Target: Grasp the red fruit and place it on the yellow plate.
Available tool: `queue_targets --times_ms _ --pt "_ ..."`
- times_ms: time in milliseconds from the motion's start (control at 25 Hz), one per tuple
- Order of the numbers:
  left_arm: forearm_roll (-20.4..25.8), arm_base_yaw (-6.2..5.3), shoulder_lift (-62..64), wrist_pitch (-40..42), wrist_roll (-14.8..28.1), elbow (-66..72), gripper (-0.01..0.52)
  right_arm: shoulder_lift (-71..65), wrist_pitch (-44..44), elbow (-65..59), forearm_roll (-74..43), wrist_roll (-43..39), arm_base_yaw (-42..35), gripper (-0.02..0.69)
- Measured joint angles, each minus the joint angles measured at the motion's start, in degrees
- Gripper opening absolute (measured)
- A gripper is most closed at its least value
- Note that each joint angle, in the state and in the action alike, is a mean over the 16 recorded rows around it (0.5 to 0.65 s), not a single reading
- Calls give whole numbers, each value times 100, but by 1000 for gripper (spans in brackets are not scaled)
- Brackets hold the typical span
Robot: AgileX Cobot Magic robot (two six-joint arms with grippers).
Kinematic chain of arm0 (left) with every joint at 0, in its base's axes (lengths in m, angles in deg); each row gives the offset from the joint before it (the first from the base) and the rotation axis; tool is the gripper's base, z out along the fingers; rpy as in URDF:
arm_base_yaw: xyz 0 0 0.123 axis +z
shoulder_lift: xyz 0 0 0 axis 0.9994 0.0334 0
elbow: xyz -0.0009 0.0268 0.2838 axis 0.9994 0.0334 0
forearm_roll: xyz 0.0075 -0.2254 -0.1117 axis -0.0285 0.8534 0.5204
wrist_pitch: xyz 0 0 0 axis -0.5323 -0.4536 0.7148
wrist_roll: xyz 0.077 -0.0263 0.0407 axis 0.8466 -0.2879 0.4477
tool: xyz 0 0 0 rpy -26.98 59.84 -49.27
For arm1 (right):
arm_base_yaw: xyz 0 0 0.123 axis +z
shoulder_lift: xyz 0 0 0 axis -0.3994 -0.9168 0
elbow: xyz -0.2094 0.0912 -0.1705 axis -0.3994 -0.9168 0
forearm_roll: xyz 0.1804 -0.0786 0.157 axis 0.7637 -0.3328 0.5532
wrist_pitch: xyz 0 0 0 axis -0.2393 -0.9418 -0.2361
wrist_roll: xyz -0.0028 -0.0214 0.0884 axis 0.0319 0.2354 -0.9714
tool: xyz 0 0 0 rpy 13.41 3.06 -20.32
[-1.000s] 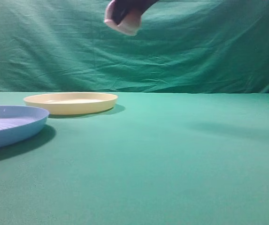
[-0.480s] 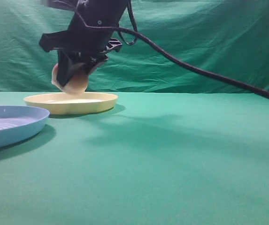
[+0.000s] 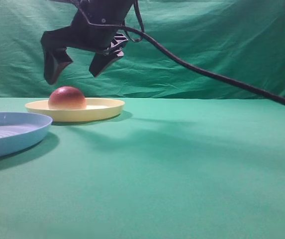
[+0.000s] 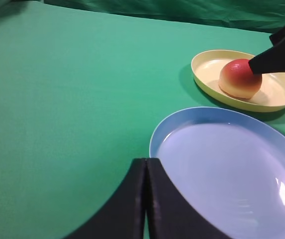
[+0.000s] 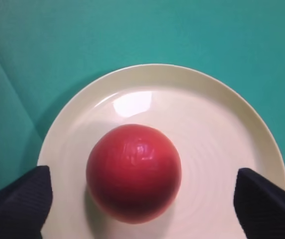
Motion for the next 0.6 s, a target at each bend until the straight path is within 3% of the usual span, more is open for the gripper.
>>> queue_targets --times_ms 280,400,600 --pt "0 0 0 0 0 0 0 969 -367 3 635 -69 0 49" --pt "0 0 0 0 0 0 0 1326 -578 5 969 -82 -5 9" --pt "0 0 0 0 0 0 0 1843 -1021 9 1414 -213 -75 0"
